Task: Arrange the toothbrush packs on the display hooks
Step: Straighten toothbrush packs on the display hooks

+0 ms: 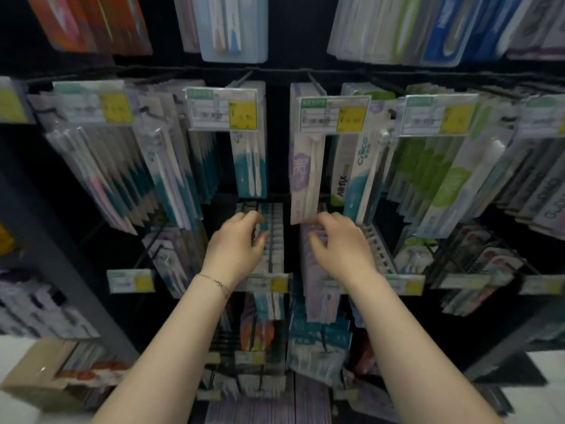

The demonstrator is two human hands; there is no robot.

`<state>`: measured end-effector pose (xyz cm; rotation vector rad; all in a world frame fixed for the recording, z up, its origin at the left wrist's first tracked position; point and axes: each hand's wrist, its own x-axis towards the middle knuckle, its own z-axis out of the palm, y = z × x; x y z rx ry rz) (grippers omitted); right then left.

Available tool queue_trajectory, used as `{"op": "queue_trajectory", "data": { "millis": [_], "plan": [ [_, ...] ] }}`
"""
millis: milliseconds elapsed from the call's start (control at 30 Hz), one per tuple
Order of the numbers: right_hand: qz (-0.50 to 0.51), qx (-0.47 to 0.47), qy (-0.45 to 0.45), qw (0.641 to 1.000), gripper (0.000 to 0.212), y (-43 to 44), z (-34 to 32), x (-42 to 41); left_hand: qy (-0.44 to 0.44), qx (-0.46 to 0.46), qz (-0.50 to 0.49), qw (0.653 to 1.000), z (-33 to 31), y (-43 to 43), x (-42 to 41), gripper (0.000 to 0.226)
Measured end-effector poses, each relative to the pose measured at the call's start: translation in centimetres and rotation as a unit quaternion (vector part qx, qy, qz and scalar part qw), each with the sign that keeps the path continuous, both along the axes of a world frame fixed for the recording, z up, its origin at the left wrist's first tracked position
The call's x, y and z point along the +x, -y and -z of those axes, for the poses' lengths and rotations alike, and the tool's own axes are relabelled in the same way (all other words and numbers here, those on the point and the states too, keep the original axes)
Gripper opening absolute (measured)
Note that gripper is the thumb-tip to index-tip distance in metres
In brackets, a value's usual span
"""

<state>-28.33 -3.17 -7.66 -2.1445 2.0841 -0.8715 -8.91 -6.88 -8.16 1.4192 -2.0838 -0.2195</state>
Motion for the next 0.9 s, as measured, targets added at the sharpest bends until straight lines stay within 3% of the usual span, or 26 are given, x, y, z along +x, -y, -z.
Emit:
{"op": "queue_trajectory", "data": {
  "millis": [133,400,733,900],
  "plan": [
    [-0.024,-0.017,-0.020,0.999,0.023,-1.5,0.9,0.3,0.062,-0.018,-0.038,0.997,0.8,-2.1,1.1,0.023],
    [-0.070,-0.109,-0.078,0.988,0.012,-4.8,4.0,1.0,0.089,-0.069,-0.077,0.991,3.6,-6.9,3.0,0.019],
    [-0.157,-0.077,-0.105,0.979,0.011,-7.7,8.3,5.4,0.148,-0.054,-0.102,0.982,8.0,-11.1,5.7,0.017],
    [-0.211,-0.028,-0.124,0.969,0.015,-7.8,10.5,9.5,0.194,0.005,-0.120,0.974,9.8,-10.8,8.6,0.013]
  ]
}}
